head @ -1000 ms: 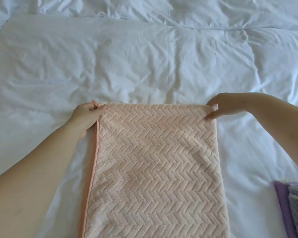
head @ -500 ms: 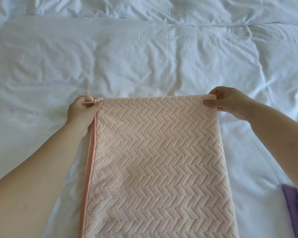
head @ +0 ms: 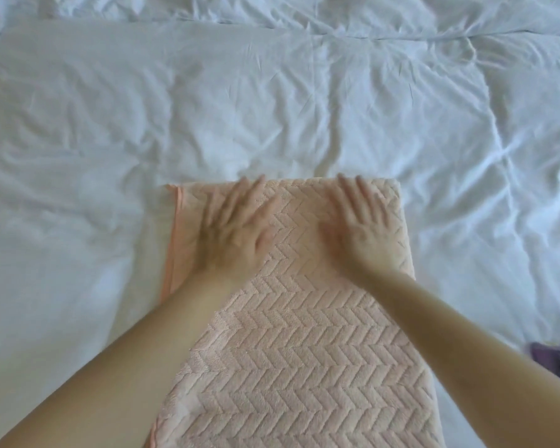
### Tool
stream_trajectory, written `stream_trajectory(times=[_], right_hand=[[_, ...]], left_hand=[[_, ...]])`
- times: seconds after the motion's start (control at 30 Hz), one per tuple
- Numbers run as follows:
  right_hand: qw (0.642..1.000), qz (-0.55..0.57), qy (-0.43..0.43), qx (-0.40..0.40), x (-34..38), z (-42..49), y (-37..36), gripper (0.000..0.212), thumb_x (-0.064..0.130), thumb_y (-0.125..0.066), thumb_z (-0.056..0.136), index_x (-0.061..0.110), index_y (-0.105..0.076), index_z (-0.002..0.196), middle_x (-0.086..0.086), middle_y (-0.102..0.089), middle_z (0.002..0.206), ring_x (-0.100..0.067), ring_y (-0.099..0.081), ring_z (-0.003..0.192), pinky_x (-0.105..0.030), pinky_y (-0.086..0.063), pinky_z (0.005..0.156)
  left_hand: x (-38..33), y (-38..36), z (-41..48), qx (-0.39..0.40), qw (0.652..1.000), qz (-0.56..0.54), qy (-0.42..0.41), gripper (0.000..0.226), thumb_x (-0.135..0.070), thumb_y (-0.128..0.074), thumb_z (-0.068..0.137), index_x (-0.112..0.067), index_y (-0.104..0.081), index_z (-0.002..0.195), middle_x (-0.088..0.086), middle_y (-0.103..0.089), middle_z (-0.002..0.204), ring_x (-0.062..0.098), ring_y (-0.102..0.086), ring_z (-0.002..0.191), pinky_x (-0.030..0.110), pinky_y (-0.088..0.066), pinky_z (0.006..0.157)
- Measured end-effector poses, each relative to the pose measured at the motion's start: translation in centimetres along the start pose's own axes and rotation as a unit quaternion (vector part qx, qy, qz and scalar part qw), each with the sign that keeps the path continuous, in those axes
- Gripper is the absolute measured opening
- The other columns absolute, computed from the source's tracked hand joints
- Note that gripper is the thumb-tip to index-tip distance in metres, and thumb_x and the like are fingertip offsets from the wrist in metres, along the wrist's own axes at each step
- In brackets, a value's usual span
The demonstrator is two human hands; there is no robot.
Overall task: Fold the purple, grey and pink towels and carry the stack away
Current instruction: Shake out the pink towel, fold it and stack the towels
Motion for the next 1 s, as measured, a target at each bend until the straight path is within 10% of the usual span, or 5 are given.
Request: stream_trajectory(times=[0.17, 0.33, 0.57, 0.8, 1.0], right_hand=[[0.992, -0.081, -0.039, 0.090, -4.0, 0.0, -3.3, 0.068, 0.070, -0.003, 0.091, 0.036, 0.008, 0.149, 0.014, 0.011, 0.157, -0.011, 0.017, 0.144, -0.039, 0.008, 0.119], [0.977, -0.087, -0.172, 0.095, -8.6, -0.9, -1.5, 0.069, 0.062, 0.002, 0.092, 0.026, 0.009, 0.150, 0.009, 0.014, 0.159, -0.013, 0.018, 0.144, -0.040, 0.009, 0.119], [0.993, 0.003, -0.032, 0.110, 2.7, -7.4, -4.2, 0.059, 0.053, -0.007, 0.098, 0.028, 0.001, 0.151, 0.012, 0.006, 0.158, -0.008, 0.016, 0.145, -0.035, 0.007, 0.119], [0.980, -0.024, -0.183, 0.069, -4.6, -11.4, -1.0, 0.064, 0.055, -0.010, 0.096, 0.025, 0.002, 0.152, 0.009, 0.006, 0.160, -0.009, 0.016, 0.144, -0.037, 0.005, 0.120], [0.990, 0.018, -0.054, 0.127, 5.7, -20.3, -3.1, 0.062, 0.057, -0.007, 0.097, 0.029, 0.002, 0.151, 0.015, 0.008, 0.158, -0.005, 0.018, 0.144, -0.034, 0.007, 0.119]], left_hand=[[4.9, -5.3, -1.3, 0.129, 0.981, 0.101, 0.101, 0.061, -0.063, 0.015, 0.088, -0.041, 0.020, 0.145, -0.011, 0.020, 0.158, 0.012, 0.023, 0.144, 0.046, 0.013, 0.117], [8.2, -3.3, -2.3, 0.117, 0.967, 0.110, 0.197, 0.064, -0.058, 0.005, 0.092, -0.031, 0.006, 0.151, -0.008, 0.016, 0.158, 0.014, 0.019, 0.145, 0.048, 0.013, 0.116], [-0.8, -3.6, -9.2, 0.145, 0.986, 0.037, 0.079, 0.061, -0.055, -0.002, 0.095, -0.032, 0.001, 0.151, -0.012, 0.003, 0.160, 0.011, 0.009, 0.147, 0.042, 0.005, 0.119], [2.8, -1.5, -11.4, 0.119, 0.975, 0.050, 0.182, 0.060, -0.053, -0.012, 0.096, -0.029, -0.011, 0.152, -0.008, -0.001, 0.161, 0.015, 0.006, 0.148, 0.044, 0.009, 0.118], [-6.4, -1.1, -20.5, 0.183, 0.982, -0.001, 0.053, 0.061, -0.053, -0.006, 0.094, -0.032, -0.008, 0.151, -0.011, -0.002, 0.159, 0.015, -0.002, 0.148, 0.042, 0.001, 0.119]])
Point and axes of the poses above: each hand's wrist, its own z-axis towards the middle knuckle, its own y-axis out of the back of the hand, x = y × z, the point moved 10 cm from there along z, towards the middle knuckle
